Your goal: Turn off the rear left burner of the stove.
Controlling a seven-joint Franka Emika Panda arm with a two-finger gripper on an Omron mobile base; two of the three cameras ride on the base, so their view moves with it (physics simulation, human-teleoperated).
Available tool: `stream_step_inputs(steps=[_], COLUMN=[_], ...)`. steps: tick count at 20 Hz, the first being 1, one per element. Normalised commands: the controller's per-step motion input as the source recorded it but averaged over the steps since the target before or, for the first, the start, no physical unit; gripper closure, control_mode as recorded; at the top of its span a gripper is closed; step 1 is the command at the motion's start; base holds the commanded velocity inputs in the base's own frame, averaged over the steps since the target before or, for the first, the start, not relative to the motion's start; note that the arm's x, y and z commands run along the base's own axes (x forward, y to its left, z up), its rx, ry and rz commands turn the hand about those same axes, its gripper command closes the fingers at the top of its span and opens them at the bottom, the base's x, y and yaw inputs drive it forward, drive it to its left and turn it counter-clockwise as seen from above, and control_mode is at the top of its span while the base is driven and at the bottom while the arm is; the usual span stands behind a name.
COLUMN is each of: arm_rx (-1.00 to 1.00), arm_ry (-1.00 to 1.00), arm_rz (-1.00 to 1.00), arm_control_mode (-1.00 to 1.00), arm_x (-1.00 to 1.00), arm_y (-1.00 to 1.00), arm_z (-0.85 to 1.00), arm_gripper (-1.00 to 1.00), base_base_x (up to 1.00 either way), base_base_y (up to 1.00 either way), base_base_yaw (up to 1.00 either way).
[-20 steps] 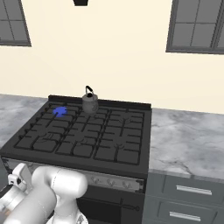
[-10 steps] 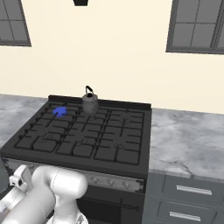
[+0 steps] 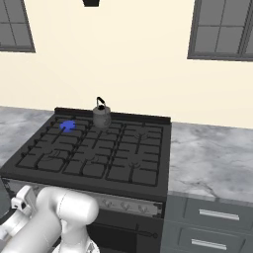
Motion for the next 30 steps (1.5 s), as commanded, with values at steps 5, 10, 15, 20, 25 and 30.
stream_step_inputs(steps=[5,10,15,20,25,30], arm_rx=[0.01,0.0,0.03,0.12,0.21,0.3], arm_ry=[0.0,0.0,0.0,0.0,0.0,-0.01], arm_rz=[0.0,0.0,0.0,-0.02,-0.04,-0.1], arm_control_mode=[-1.0,-1.0,-1.0,-1.0,-1.0,-1.0], arm_x=[0.07,0.0,0.0,0.0,0.0,0.0], arm_y=[0.0,0.0,0.0,0.0,0.0,0.0], arm_z=[0.0,0.0,0.0,0.0,0.0,0.0], arm_gripper=[-1.0,1.0,1.0,1.0,1.0,1.0], base_base_x=[0.0,0.0,0.0,0.0,0.0,0.0], base_base_y=[0.0,0.0,0.0,0.0,0.0,0.0], base_base_yaw=[0.0,0.0,0.0,0.0,0.0,0.0])
